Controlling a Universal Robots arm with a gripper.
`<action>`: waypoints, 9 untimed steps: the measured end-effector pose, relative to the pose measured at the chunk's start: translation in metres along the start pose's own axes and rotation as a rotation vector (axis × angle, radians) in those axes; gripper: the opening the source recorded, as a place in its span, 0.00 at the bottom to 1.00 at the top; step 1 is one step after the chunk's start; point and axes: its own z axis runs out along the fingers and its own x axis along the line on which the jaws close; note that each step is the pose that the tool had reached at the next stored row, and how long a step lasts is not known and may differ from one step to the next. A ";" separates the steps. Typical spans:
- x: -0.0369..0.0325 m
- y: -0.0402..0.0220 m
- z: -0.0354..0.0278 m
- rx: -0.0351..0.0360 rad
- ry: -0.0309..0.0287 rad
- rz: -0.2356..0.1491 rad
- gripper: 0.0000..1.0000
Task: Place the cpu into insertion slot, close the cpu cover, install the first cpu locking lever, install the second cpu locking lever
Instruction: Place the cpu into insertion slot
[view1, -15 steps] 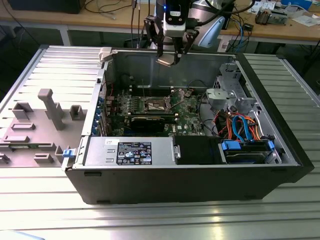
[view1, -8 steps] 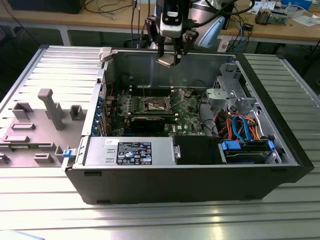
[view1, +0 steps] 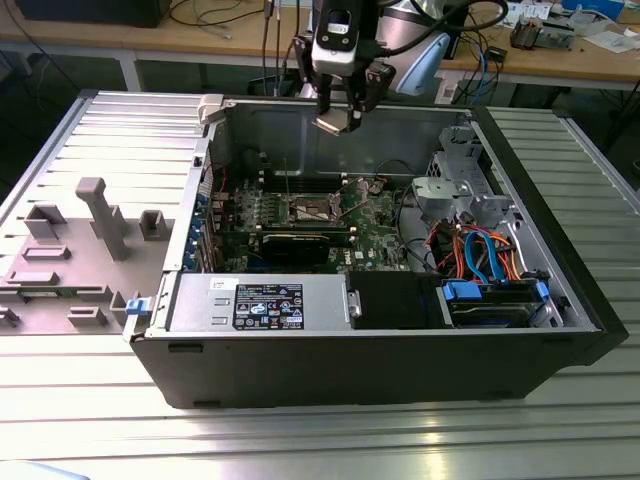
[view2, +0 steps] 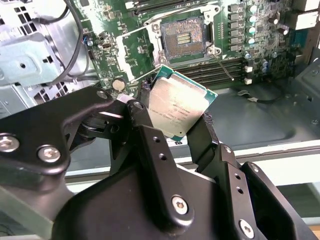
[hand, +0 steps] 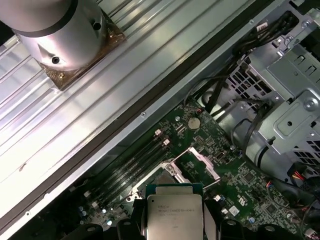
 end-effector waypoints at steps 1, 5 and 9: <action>0.0000 -0.0001 0.0001 -0.0003 -0.0017 0.019 0.54; 0.0001 -0.0002 0.0007 -0.0013 -0.0059 0.066 0.54; 0.0003 -0.0004 0.0013 -0.0020 -0.0097 0.108 0.54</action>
